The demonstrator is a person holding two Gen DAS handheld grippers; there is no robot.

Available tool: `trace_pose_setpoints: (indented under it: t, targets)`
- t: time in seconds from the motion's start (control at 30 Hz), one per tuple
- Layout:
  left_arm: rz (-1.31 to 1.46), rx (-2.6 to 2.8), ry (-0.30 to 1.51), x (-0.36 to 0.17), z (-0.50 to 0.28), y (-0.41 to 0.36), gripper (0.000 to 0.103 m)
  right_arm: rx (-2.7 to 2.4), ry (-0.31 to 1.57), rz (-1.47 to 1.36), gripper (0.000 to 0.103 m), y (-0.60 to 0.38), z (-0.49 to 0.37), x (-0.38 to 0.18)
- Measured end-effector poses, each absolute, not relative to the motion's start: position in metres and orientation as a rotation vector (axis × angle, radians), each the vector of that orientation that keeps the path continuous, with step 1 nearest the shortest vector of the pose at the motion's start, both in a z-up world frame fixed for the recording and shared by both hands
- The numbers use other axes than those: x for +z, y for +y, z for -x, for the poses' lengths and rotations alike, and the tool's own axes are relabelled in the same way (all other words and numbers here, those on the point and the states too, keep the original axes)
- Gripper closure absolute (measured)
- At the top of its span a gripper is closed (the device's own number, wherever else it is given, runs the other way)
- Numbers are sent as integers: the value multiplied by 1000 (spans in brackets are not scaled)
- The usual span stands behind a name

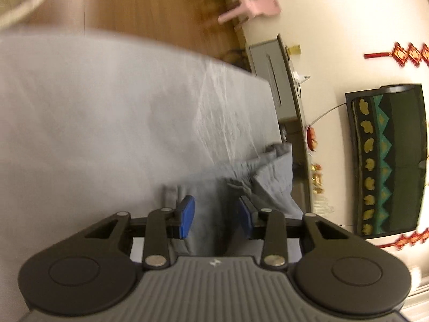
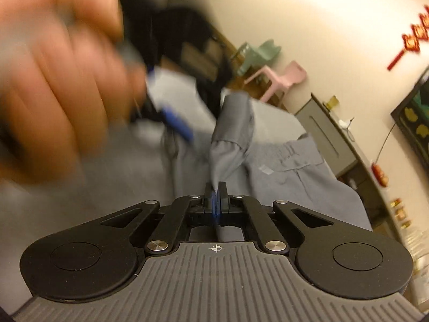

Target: Fold clothes

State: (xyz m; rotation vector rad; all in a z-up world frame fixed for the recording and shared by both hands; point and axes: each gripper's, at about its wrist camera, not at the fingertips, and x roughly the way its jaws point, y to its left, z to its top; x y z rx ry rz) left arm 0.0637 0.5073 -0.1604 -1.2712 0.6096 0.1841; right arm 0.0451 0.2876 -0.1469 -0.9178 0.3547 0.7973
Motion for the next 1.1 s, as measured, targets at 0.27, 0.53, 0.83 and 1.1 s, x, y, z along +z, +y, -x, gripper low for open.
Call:
trace_pose_setpoints:
  t: [0.27, 0.53, 0.83, 1.1]
  targets:
    - [946, 27, 665, -121, -65, 471, 32, 912, 347, 669, 31, 235, -28, -107]
    - [698, 64, 717, -122, -85, 434, 98, 695, 498, 363, 28, 40, -39, -70]
    - [1209, 3, 651, -168, -52, 481, 95, 293, 701, 150, 36, -192, -55, -107]
    - [1093, 379, 684, -132, -10, 443, 60, 592, 443, 554, 40, -75, -5, -110]
